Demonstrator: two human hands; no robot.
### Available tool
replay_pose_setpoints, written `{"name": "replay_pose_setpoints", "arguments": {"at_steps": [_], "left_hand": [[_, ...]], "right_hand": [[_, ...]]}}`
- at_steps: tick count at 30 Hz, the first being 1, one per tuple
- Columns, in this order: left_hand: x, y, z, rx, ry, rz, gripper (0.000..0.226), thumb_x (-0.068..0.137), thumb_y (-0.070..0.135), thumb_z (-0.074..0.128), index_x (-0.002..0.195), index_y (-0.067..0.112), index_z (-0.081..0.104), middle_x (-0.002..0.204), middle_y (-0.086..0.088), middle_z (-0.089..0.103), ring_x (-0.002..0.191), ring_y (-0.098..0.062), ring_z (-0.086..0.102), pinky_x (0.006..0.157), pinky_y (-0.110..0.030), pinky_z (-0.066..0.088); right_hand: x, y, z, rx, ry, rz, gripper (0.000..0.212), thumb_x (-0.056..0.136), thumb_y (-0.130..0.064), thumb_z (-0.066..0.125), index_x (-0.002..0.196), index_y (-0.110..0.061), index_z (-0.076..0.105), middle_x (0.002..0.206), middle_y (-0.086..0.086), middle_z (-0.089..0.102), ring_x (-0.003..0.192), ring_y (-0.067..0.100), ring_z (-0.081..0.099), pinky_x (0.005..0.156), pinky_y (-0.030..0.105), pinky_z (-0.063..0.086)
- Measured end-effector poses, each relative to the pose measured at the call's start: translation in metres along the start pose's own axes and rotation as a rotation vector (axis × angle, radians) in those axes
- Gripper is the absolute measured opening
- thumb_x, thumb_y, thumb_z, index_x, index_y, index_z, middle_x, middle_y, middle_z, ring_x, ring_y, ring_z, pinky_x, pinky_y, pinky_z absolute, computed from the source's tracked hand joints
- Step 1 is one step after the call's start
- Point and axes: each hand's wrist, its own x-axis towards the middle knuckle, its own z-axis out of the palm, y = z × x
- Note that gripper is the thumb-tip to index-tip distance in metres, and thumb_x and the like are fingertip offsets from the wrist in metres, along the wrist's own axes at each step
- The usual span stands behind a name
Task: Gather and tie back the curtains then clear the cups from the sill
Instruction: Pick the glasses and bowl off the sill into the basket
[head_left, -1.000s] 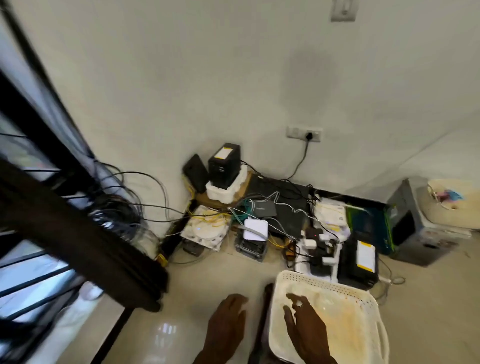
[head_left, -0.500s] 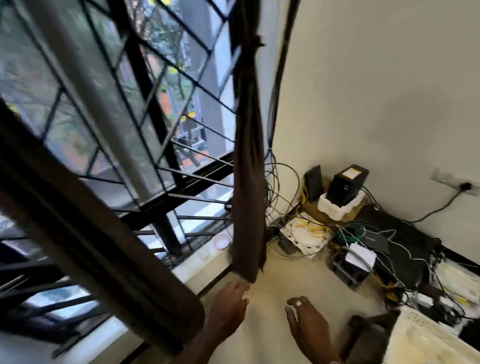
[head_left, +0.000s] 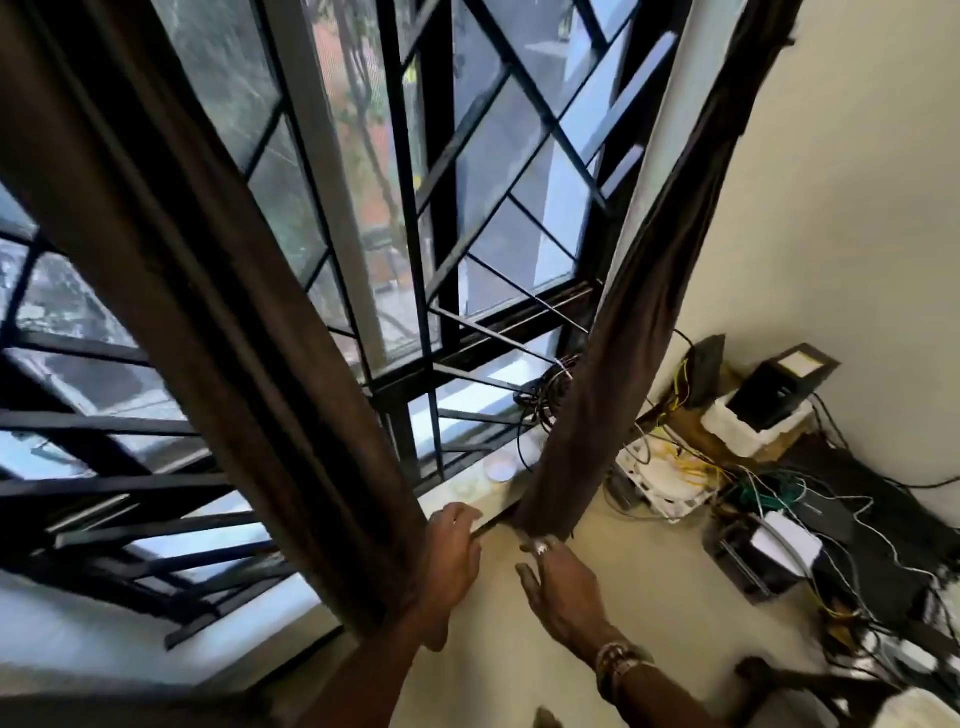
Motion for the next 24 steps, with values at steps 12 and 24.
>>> {"name": "replay_pose_setpoints", "arguments": {"at_steps": [12, 24], "left_hand": [[0.102, -0.050, 0.073, 0.089, -0.127, -0.228, 0.046, 0.098, 0.029, 0.054, 0.142, 0.025, 0.044, 0.147, 0.001, 0.044, 0.133, -0.018, 0.039, 0.109, -0.028, 0.033], [0.170, -0.143, 0.202, -0.004, -0.250, -0.457, 0.064, 0.096, 0.036, 0.060, 0.151, 0.028, 0.029, 0.157, -0.001, 0.033, 0.141, -0.021, 0.032, 0.116, -0.035, 0.027]], "right_hand": [[0.133, 0.060, 0.044, 0.032, -0.218, 0.072, 0.058, 0.100, -0.031, 0.047, 0.154, -0.029, 0.027, 0.139, 0.002, 0.049, 0.123, 0.022, 0.051, 0.098, 0.032, 0.042], [0.227, 0.155, 0.171, 0.036, -0.265, 0.191, 0.055, 0.103, -0.034, 0.040, 0.155, -0.026, 0.024, 0.132, 0.007, 0.044, 0.118, 0.025, 0.052, 0.097, 0.034, 0.041]]}}
